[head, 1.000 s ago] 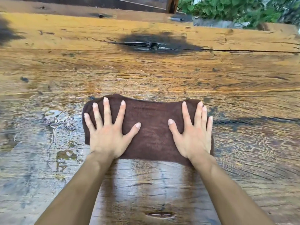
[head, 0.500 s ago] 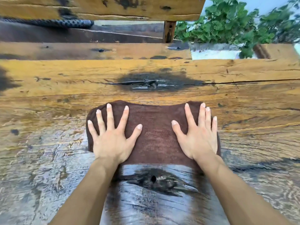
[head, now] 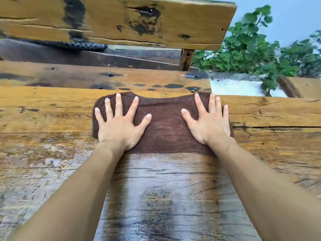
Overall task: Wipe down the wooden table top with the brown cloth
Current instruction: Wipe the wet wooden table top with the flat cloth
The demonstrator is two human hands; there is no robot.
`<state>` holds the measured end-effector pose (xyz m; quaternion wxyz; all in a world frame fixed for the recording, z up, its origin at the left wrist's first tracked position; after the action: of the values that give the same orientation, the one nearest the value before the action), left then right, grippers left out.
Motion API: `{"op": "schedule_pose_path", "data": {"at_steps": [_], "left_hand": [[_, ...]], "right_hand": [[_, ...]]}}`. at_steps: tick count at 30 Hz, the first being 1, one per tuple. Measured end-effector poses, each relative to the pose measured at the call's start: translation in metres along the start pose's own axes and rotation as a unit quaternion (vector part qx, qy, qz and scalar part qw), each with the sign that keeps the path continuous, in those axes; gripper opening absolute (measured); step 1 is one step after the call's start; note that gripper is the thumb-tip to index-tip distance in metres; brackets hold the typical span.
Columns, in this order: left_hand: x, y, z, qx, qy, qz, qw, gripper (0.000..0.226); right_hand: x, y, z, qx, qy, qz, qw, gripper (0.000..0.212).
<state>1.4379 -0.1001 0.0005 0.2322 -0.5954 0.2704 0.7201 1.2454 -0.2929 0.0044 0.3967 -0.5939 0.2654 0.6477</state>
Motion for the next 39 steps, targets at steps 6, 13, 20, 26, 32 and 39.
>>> {"op": "schedule_pose_path", "data": {"at_steps": [6,13,20,26,32,39], "left_hand": [[-0.010,0.005,-0.056,0.025,0.008,-0.018,0.999,0.085],[-0.010,0.004,-0.048,0.050,0.004,-0.017,0.999,0.081],[-0.005,-0.004,-0.005,0.055,-0.002,-0.016,0.998,0.078],[0.006,-0.018,0.061,0.060,-0.015,-0.011,0.998,0.077],[0.017,-0.033,0.142,0.062,-0.033,-0.016,0.997,0.078],[0.035,-0.042,0.245,0.070,-0.030,-0.021,0.997,0.082]], "right_hand": [[-0.008,-0.008,-0.037,-0.003,0.008,-0.009,1.000,0.084],[-0.008,-0.005,-0.033,-0.027,0.015,-0.011,0.999,0.083],[0.001,-0.004,0.009,-0.055,0.015,-0.005,0.998,0.082],[0.014,0.000,0.070,-0.069,0.009,-0.002,0.998,0.081],[0.029,0.013,0.162,-0.066,0.000,-0.001,0.998,0.079],[0.040,0.027,0.260,-0.048,-0.009,-0.008,0.999,0.085]]}}
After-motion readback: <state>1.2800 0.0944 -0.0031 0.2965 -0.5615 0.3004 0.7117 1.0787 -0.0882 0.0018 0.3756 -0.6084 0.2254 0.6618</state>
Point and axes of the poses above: each hand's wrist, its own z-axis away from the middle knuckle, its own x-axis out of the palm, y = z × x, the point moved 5 cm from there along -z, towards the middle knuckle, and after that the axes turned 1 degree about -x, right-handed, at the moved point
